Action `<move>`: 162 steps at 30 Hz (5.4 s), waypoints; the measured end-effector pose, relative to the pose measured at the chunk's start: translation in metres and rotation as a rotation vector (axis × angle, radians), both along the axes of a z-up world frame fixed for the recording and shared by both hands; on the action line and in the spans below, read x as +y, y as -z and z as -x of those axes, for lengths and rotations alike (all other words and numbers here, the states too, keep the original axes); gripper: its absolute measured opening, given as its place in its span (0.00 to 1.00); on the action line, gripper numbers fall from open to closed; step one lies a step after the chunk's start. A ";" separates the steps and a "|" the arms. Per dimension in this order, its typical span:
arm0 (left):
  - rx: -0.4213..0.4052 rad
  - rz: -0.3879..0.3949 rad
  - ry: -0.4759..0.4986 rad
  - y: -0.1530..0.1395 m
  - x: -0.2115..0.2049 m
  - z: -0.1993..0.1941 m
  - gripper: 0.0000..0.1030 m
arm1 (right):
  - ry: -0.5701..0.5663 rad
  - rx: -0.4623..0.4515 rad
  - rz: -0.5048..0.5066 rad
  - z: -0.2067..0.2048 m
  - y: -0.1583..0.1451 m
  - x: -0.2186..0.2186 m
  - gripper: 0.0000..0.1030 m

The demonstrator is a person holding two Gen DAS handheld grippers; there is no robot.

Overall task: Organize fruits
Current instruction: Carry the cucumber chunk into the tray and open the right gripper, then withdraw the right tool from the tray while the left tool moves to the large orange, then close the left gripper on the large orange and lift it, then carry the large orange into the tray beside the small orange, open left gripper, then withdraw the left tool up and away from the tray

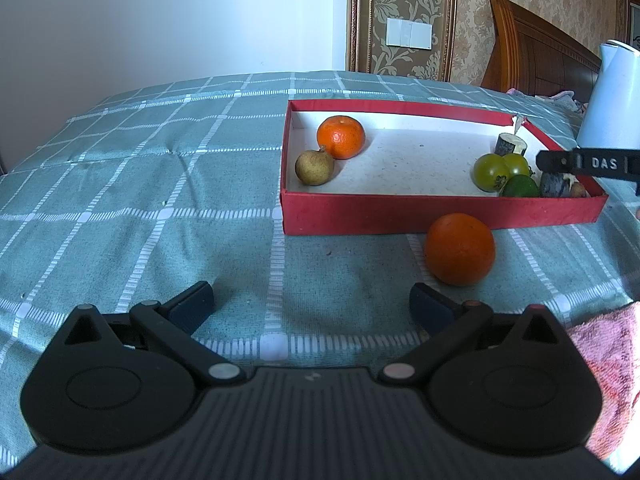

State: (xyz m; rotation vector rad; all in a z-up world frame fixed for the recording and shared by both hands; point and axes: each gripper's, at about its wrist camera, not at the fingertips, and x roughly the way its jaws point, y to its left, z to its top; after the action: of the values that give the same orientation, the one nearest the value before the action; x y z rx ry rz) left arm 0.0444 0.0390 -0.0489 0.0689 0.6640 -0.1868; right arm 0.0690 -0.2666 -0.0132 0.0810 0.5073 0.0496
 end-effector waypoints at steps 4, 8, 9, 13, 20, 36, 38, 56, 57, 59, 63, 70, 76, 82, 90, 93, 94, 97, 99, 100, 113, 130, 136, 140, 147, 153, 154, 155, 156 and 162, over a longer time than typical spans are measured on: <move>0.000 0.000 0.000 0.000 0.000 0.000 1.00 | -0.009 0.000 0.022 -0.008 0.000 0.005 0.31; 0.000 0.000 0.000 0.000 0.000 0.000 1.00 | -0.014 -0.008 0.045 -0.012 0.002 0.009 0.31; 0.000 0.000 0.000 0.000 0.000 0.000 1.00 | -0.018 -0.007 0.037 -0.012 0.002 0.009 0.31; 0.000 0.000 0.000 0.000 0.000 0.000 1.00 | -0.019 -0.009 0.004 -0.012 0.002 0.005 0.32; 0.000 0.000 0.000 0.000 0.000 0.000 1.00 | -0.011 -0.008 -0.024 -0.010 0.001 0.000 0.31; 0.000 0.000 0.000 0.000 0.000 0.000 1.00 | 0.000 -0.039 -0.036 0.027 0.000 0.001 0.49; 0.000 -0.001 0.000 0.000 0.000 0.000 1.00 | 0.004 -0.045 -0.042 0.034 0.001 0.001 0.54; -0.002 -0.004 -0.002 0.000 -0.001 0.000 1.00 | -0.024 -0.056 -0.070 0.075 0.004 -0.005 0.64; 0.002 -0.009 -0.013 0.000 -0.002 0.001 1.00 | -0.020 -0.056 -0.079 0.076 0.005 -0.007 0.68; 0.020 0.007 -0.014 -0.004 -0.003 0.005 1.00 | -0.011 -0.054 -0.096 0.077 0.006 -0.012 0.70; -0.004 0.042 0.028 -0.013 -0.012 0.017 1.00 | -0.010 -0.046 -0.119 0.076 0.006 -0.017 0.70; -0.061 0.060 0.100 -0.027 -0.040 0.021 1.00 | -0.006 -0.069 -0.095 0.080 0.005 -0.014 0.70; -0.054 0.039 0.104 -0.021 -0.063 0.007 0.99 | 0.007 -0.069 -0.111 0.079 0.004 -0.017 0.70; -0.014 0.032 0.116 -0.010 -0.069 -0.001 0.67 | 0.001 -0.072 -0.108 0.080 0.004 -0.016 0.70; -0.032 0.017 0.132 -0.006 -0.071 0.003 0.38 | -0.005 -0.078 -0.100 0.081 0.004 -0.015 0.70; -0.030 0.031 0.123 -0.006 -0.070 0.003 0.38 | -0.003 -0.076 -0.098 0.081 0.003 -0.014 0.70; -0.029 0.036 0.121 -0.007 -0.069 0.003 0.38 | -0.002 -0.076 -0.097 0.080 0.003 -0.014 0.70; -0.026 0.045 0.128 -0.010 -0.067 0.005 0.38 | -0.001 -0.074 -0.096 0.081 0.004 -0.014 0.70; -0.040 0.052 0.142 -0.016 -0.065 0.009 0.38 | -0.001 -0.073 -0.093 0.080 0.004 -0.013 0.70; -0.053 0.049 0.148 -0.020 -0.065 0.011 0.38 | -0.001 -0.071 -0.090 0.080 0.004 -0.013 0.70; -0.121 0.042 0.093 -0.050 -0.062 -0.038 0.38 | -0.012 -0.056 -0.076 0.078 0.006 -0.010 0.70; -0.040 0.009 0.040 -0.019 -0.063 -0.098 0.38 | -0.032 -0.030 -0.055 0.074 0.009 -0.005 0.70; -0.028 0.034 0.025 -0.014 -0.059 -0.103 0.38 | -0.036 -0.025 -0.050 0.073 0.010 -0.003 0.70; -0.036 0.017 0.025 -0.013 -0.061 -0.101 0.38 | -0.036 -0.020 -0.050 0.072 0.011 -0.003 0.70; -0.034 0.013 0.025 -0.013 -0.062 -0.100 0.39 | -0.032 -0.012 -0.056 0.071 0.011 -0.005 0.70; -0.030 0.004 0.035 -0.013 -0.064 -0.097 0.56 | -0.033 -0.010 -0.055 0.070 0.011 -0.005 0.70; -0.029 0.003 0.040 -0.013 -0.064 -0.097 0.58 | -0.033 -0.010 -0.055 0.070 0.011 -0.005 0.70; -0.029 0.003 0.042 -0.013 -0.065 -0.096 0.59 | -0.033 -0.010 -0.056 0.070 0.011 -0.005 0.70; -0.030 0.001 0.042 -0.014 -0.065 -0.094 0.59 | -0.033 -0.008 -0.057 0.070 0.011 -0.005 0.70; -0.042 0.016 0.048 -0.021 -0.065 -0.081 0.73 | -0.032 -0.001 -0.060 0.068 0.013 -0.006 0.70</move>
State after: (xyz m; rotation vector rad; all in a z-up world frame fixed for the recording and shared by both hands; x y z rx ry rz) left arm 0.1249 -0.0265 -0.0281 0.0736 0.6189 -0.2360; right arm 0.0007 -0.2724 -0.0258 0.1319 0.5063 0.0966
